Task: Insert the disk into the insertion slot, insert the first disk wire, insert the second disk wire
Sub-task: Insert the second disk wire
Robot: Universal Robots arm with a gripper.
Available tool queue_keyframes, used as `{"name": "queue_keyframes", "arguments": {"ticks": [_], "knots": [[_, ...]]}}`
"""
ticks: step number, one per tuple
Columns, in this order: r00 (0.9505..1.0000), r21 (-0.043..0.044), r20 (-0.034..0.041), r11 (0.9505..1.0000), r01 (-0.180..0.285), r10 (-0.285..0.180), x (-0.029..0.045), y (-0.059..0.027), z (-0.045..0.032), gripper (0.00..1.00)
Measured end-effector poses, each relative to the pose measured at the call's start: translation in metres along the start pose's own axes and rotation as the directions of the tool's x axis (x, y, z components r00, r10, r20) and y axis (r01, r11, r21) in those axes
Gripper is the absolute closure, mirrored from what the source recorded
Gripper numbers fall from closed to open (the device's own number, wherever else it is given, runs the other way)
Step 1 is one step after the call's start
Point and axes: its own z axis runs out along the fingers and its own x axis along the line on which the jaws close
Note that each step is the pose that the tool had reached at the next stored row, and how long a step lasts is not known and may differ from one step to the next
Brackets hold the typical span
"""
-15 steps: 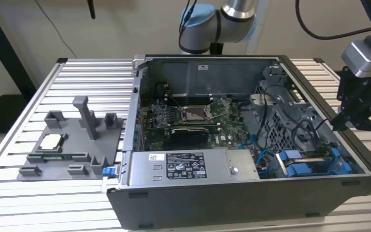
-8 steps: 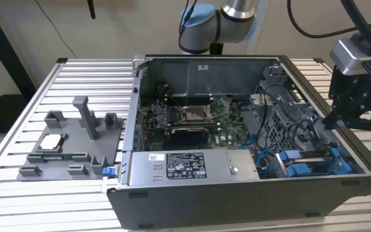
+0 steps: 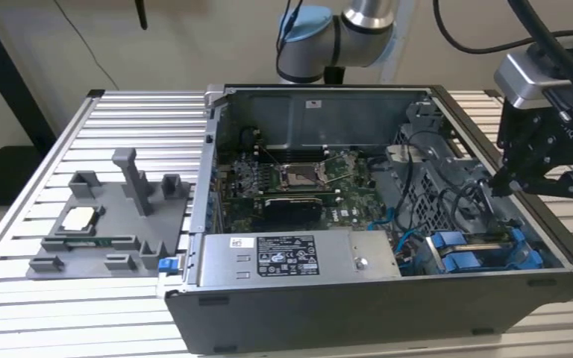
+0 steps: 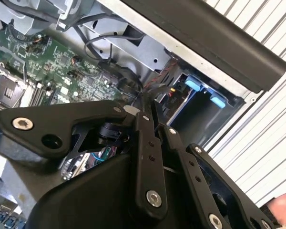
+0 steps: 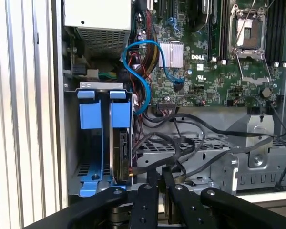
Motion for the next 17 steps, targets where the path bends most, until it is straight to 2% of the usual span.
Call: {"name": "queue_keyframes", "arguments": {"ticks": [4,17], "knots": [[1.0000,0.0002,0.0000,1.0000,0.000,0.000,-0.0006,0.0029,-0.0033,0.84],[1.0000,0.0010,-0.0005,1.0000,0.000,0.000,-0.0007,0.0058,-0.0036,0.84]]}}
